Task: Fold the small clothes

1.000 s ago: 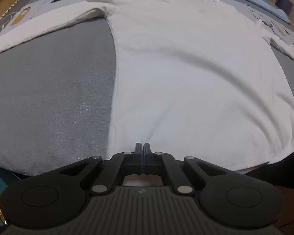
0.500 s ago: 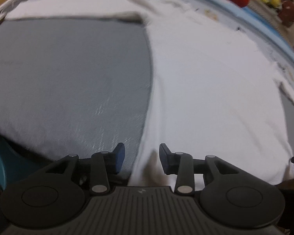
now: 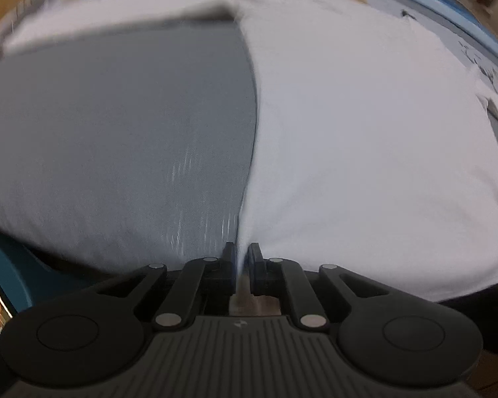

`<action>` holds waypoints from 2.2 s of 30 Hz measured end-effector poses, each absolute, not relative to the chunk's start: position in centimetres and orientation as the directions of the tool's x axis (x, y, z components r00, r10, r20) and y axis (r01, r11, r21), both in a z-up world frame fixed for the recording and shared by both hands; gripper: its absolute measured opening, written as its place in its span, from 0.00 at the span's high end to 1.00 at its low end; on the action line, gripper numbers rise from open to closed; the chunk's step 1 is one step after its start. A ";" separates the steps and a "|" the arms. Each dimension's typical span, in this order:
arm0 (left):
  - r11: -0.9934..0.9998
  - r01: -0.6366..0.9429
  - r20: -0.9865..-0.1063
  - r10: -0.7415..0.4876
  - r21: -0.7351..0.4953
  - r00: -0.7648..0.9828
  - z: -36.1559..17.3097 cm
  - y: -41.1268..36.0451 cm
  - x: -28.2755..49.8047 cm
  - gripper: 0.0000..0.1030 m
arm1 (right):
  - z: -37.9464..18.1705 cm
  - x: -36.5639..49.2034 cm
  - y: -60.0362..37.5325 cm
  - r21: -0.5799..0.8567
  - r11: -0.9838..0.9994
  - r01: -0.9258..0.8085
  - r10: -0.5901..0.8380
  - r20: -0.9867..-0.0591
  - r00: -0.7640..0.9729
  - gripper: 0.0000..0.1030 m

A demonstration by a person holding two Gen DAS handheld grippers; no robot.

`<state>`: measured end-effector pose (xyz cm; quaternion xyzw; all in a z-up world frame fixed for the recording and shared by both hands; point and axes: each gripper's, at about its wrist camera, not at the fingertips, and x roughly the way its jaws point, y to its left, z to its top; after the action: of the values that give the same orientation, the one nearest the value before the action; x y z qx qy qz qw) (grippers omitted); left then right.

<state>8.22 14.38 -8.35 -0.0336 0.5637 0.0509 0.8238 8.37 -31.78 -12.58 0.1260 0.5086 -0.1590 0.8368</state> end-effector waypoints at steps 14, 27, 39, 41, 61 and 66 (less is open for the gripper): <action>0.999 0.000 -0.918 -0.045 -0.049 0.395 -8.0 10.7 9.5 0.51 | -12.6 8.4 -30.8 0.140 0.940 0.311 -0.029 -0.876 0.481 0.71; 0.999 0.029 -0.792 -0.049 -0.040 0.609 -2.3 8.4 9.2 0.27 | -7.4 6.6 -29.0 0.131 0.966 0.221 -0.075 -0.681 0.728 0.71; 0.999 -0.043 -0.585 0.023 -0.020 0.810 1.5 7.4 9.2 0.27 | 3.9 8.4 -29.8 0.131 0.991 0.027 0.031 -0.418 0.908 0.63; 0.999 -0.045 -0.569 0.025 -0.022 0.822 1.9 7.5 8.9 0.27 | 3.8 9.4 -30.2 0.088 0.996 0.020 0.017 -0.403 0.915 0.62; 0.991 -0.083 -0.458 0.125 0.109 0.880 5.7 6.1 12.8 0.23 | -0.5 12.4 -29.1 0.143 0.989 0.018 0.051 -0.465 0.884 0.63; 0.986 -0.069 -0.370 0.121 0.150 0.921 10.1 6.2 17.1 0.23 | -0.5 12.3 -29.0 0.135 0.991 0.010 0.054 -0.466 0.883 0.63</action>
<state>17.12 6.24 10.08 0.0674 0.1927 0.0486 0.9777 12.34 -29.02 -0.47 0.0669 0.2414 0.0114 0.9681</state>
